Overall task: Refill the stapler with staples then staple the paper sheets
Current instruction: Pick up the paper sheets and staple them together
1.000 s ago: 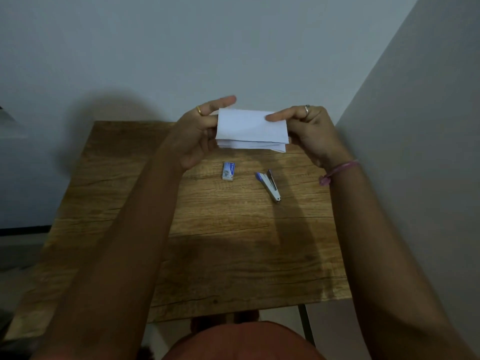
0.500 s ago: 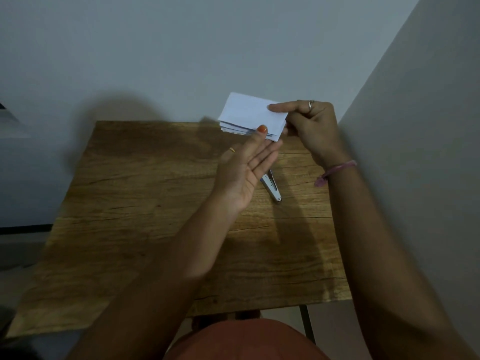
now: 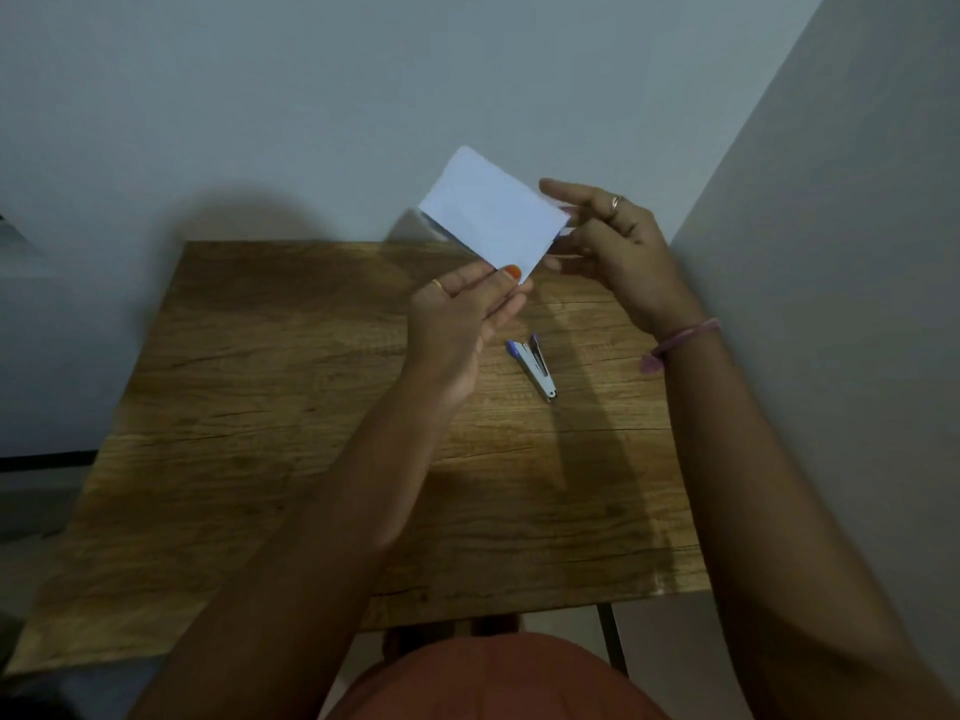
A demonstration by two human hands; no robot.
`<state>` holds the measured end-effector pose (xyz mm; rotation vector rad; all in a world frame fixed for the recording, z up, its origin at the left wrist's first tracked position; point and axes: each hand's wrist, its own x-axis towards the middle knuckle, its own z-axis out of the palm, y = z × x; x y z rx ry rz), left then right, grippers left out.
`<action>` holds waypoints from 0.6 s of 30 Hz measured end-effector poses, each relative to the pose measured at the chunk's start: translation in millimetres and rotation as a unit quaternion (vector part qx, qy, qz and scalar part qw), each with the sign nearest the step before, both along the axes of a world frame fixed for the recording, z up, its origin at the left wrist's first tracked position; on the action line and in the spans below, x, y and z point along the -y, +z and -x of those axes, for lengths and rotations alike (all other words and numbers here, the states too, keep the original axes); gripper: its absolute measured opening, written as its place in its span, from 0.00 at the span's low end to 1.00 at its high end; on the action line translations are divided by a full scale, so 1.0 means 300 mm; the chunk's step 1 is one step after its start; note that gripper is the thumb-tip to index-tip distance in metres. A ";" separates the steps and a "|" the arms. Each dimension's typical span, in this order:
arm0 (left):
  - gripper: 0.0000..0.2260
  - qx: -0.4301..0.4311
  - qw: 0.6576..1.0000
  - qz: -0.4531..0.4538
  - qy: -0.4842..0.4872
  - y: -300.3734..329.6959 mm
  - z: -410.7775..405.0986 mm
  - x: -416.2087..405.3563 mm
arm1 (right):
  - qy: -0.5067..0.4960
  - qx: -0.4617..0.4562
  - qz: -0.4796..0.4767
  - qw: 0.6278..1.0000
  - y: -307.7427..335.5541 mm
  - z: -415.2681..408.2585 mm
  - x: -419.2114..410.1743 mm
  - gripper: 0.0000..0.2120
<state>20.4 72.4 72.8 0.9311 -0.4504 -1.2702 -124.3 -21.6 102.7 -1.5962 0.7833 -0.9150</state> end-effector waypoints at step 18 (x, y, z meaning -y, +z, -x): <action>0.13 0.242 0.965 -0.017 -0.101 0.068 -0.152 0.084 | 0.020 -0.067 -0.239 0.968 -0.015 0.038 0.045 0.07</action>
